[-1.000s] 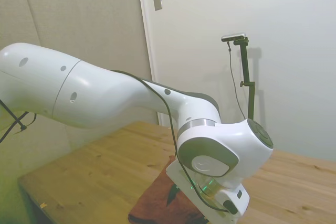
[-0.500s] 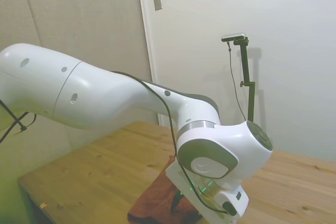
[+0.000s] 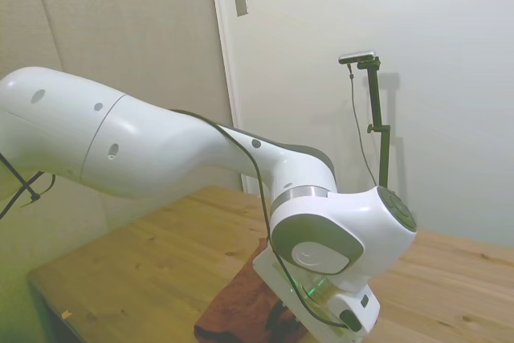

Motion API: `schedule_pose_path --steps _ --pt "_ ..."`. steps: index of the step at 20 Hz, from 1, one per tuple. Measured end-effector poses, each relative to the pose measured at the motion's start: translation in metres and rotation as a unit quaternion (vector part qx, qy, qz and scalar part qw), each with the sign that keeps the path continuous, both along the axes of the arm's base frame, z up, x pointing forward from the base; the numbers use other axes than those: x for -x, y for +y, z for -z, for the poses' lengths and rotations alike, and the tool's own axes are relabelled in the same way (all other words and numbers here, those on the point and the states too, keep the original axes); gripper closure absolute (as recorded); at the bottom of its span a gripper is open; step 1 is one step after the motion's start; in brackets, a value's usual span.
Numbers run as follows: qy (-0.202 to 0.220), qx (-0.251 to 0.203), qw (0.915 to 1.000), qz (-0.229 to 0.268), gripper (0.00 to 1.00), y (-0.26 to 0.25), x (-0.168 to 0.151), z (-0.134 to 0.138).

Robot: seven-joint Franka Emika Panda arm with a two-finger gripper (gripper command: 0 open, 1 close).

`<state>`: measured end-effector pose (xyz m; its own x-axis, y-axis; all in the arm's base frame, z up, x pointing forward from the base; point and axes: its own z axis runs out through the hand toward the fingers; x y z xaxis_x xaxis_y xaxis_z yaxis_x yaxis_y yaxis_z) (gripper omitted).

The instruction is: Unfold the shorts

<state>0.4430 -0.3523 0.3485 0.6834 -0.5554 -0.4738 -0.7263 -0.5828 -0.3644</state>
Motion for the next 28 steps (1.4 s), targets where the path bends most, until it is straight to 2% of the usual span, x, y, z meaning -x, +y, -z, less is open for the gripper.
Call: schedule_pose_path --steps 3,5,9,13,22,28 --pt "-0.012 0.010 0.9999 -0.003 1.00 -0.002 -0.006 -0.014" --pt "-0.028 0.020 0.9993 -0.012 1.00 0.004 -0.016 -0.034" --pt "-0.053 0.036 0.9968 -0.049 1.00 0.053 -0.048 -0.077" --pt "-0.055 0.044 0.9941 -0.083 1.00 0.100 -0.066 -0.093" --pt "-0.075 0.052 0.9823 -0.164 1.00 0.203 -0.036 -0.125" --pt "-0.074 0.061 0.9773 -0.189 1.00 0.241 -0.034 -0.117"
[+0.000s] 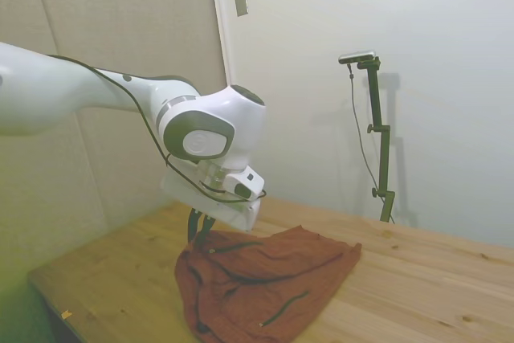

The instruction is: Unfold the shorts

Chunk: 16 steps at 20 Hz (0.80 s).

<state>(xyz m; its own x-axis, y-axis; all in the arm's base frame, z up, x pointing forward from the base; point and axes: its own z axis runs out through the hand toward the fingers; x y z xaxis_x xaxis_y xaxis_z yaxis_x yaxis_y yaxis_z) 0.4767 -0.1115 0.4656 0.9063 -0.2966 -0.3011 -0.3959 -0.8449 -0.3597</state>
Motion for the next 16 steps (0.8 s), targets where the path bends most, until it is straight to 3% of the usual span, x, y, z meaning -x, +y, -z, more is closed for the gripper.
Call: schedule_pose_path --steps 10,11,16 --pt "0.018 0.012 0.9977 -0.064 1.00 0.088 -0.016 0.026" --pt "0.023 0.012 0.9972 -0.071 0.00 0.096 -0.017 0.030" --pt "0.044 0.018 0.9944 -0.094 0.00 0.119 -0.013 0.052"
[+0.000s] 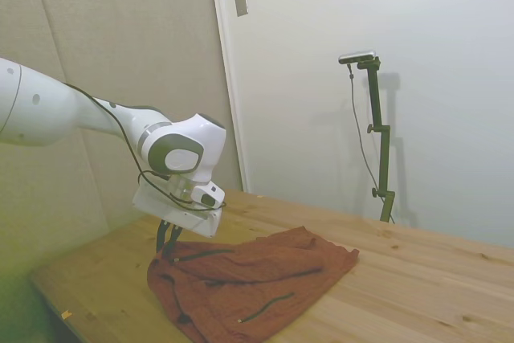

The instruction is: Unfold the shorts

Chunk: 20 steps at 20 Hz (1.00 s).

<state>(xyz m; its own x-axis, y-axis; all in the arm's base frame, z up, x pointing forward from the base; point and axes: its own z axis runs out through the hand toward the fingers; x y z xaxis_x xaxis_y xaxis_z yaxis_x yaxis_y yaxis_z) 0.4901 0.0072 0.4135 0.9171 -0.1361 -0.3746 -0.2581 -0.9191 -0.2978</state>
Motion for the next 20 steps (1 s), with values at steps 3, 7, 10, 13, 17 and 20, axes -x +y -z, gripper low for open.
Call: schedule_pose_path --steps 3,7,10,13,17,20 --pt "0.006 0.003 0.9999 -0.008 0.00 0.008 0.005 0.011" --pt "0.010 0.005 0.9998 -0.015 0.00 0.016 0.008 0.018" --pt "0.010 0.005 0.9998 -0.017 0.00 0.018 0.009 0.018" --pt "-0.001 0.020 0.9998 0.009 0.00 0.016 0.003 0.016" --pt "-0.029 0.067 0.9928 0.095 0.00 0.001 -0.019 -0.007" --pt "-0.048 0.103 0.9804 0.161 0.00 -0.029 -0.041 -0.034"
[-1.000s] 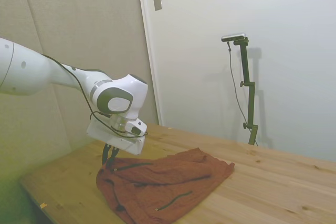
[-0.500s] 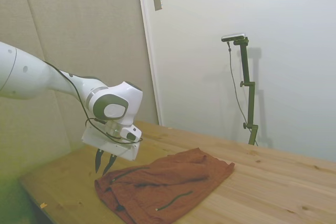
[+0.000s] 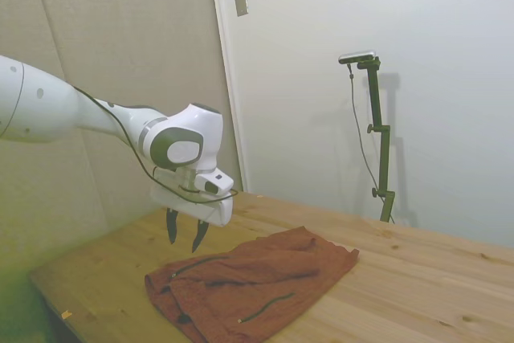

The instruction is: Unfold the shorts

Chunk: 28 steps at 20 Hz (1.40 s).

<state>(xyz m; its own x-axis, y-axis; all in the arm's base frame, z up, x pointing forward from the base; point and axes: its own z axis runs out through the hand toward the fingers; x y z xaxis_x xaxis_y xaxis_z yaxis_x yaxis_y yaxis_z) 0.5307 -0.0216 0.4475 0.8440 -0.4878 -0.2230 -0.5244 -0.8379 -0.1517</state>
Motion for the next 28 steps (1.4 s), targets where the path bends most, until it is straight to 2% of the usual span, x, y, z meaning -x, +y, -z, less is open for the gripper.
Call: schedule_pose_path --steps 2,6,9,12,15,18,22,26,28 --pt "-0.020 0.020 0.9985 0.046 0.00 -0.033 -0.020 -0.012" --pt "-0.039 0.056 0.9884 0.136 0.00 -0.087 -0.065 0.003" --pt "-0.040 0.083 0.9756 0.199 0.00 -0.102 -0.083 0.002" --pt "-0.035 0.113 0.9560 0.268 0.00 -0.112 -0.073 -0.009" --pt "-0.036 0.148 0.9323 0.328 0.00 -0.129 -0.058 0.003" --pt "-0.034 0.187 0.9036 0.384 0.00 -0.154 -0.048 0.023" --pt "-0.032 0.233 0.8582 0.457 0.00 -0.175 -0.044 0.029" --pt "-0.050 0.276 0.8109 0.514 0.00 -0.177 -0.058 0.032" --pt "-0.057 0.284 0.8054 0.517 0.00 -0.171 -0.067 0.034"
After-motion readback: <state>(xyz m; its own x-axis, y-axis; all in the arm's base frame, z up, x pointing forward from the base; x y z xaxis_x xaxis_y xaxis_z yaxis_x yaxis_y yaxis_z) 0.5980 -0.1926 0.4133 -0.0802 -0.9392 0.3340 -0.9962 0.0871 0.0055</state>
